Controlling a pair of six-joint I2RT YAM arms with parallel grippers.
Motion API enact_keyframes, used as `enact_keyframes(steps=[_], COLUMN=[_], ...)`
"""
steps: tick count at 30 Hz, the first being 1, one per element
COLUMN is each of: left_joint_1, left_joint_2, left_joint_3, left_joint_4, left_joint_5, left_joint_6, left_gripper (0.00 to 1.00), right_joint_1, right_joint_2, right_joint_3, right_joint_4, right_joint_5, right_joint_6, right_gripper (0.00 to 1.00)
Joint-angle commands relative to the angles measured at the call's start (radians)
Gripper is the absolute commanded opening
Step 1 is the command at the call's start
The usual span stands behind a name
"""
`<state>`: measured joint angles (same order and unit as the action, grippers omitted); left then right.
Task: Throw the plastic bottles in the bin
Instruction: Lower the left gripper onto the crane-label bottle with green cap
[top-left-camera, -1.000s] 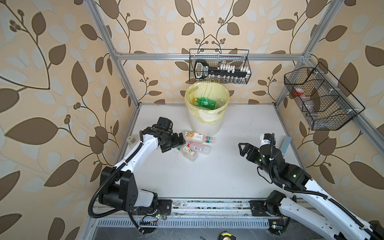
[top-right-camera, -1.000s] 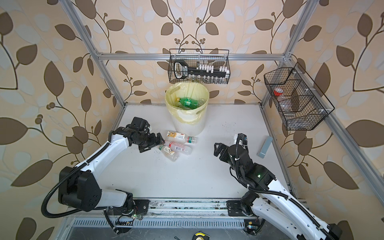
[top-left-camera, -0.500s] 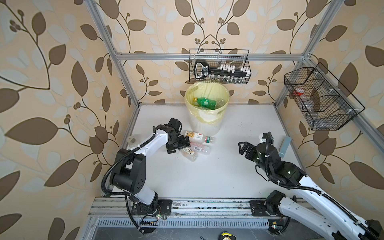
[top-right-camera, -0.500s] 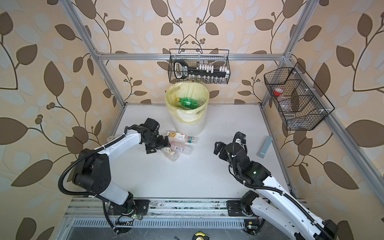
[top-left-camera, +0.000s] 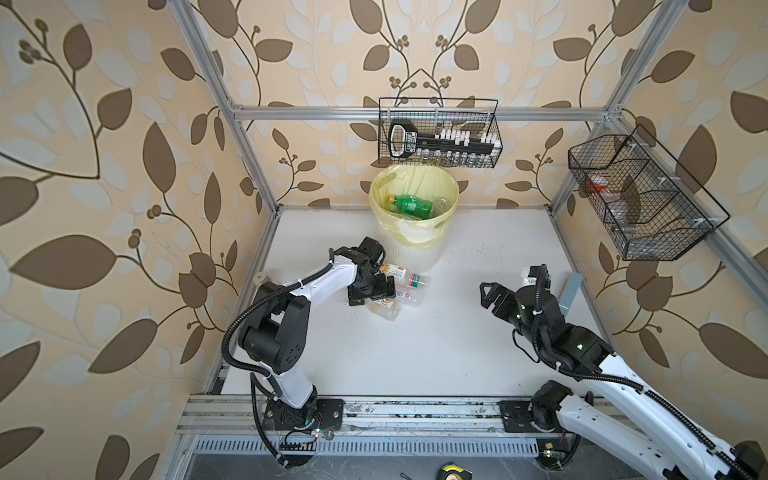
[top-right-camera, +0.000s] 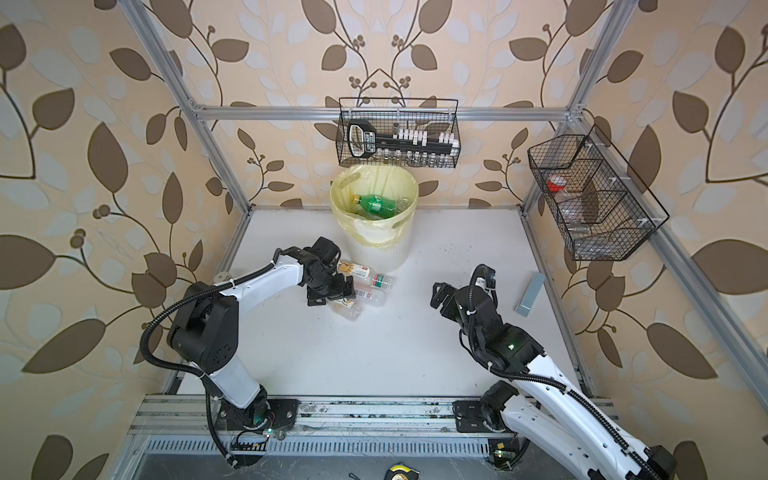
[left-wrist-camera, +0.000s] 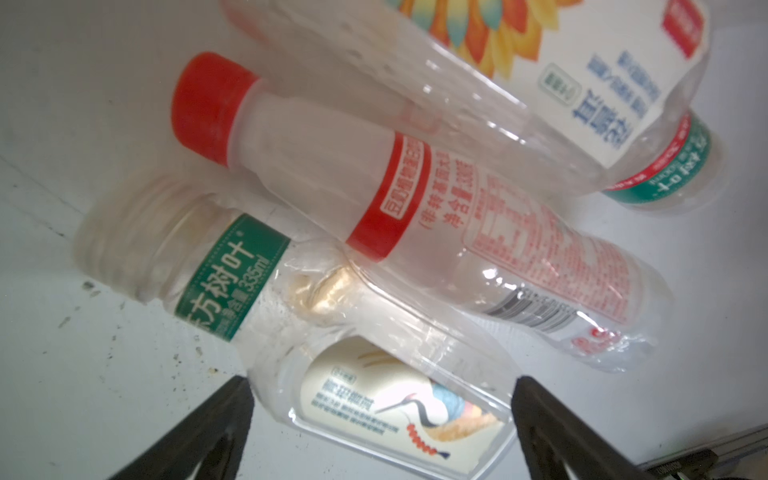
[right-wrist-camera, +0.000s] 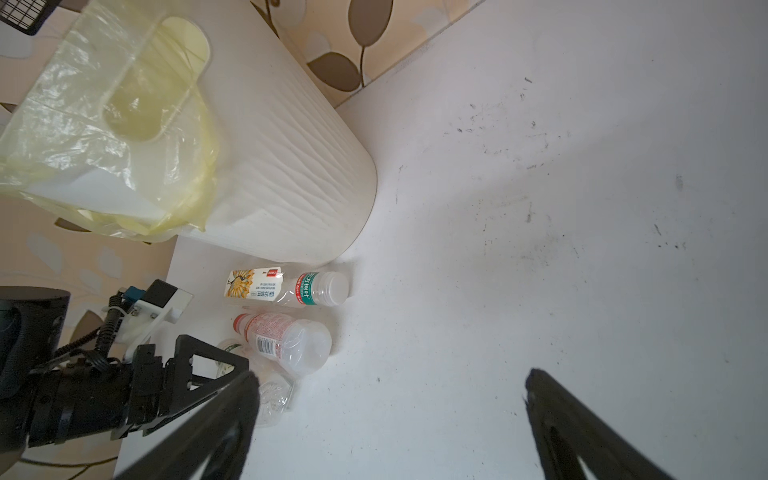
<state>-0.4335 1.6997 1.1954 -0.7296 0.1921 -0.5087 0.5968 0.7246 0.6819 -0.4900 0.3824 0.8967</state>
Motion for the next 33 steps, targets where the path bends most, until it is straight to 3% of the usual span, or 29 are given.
enact_keyframes(steps=[1, 10, 19, 33], left_joint_1=[-0.010, -0.010, -0.003, 0.004], left_joint_2=[-0.012, -0.037, -0.044, -0.128], left_joint_3=[-0.002, -0.065, -0.050, -0.134], left_joint_4=[-0.003, 0.035, -0.014, 0.039], left_joint_5=[-0.045, -0.083, -0.179, -0.115], left_joint_6=[0.006, 0.051, 0.174, 0.158], left_gripper=[0.99, 0.99, 0.99, 0.94], right_joint_1=[-0.004, -0.004, -0.004, -0.004], right_joint_2=[-0.014, -0.028, -0.067, -0.112], right_joint_3=[-0.016, -0.016, -0.018, -0.018], right_joint_4=[-0.008, -0.019, -0.043, -0.076], right_joint_5=[0.016, 0.007, 0.007, 0.000], right_joint_6=[0.004, 0.020, 0.031, 0.033], right_gripper=[1.00, 1.00, 1.00, 1.00])
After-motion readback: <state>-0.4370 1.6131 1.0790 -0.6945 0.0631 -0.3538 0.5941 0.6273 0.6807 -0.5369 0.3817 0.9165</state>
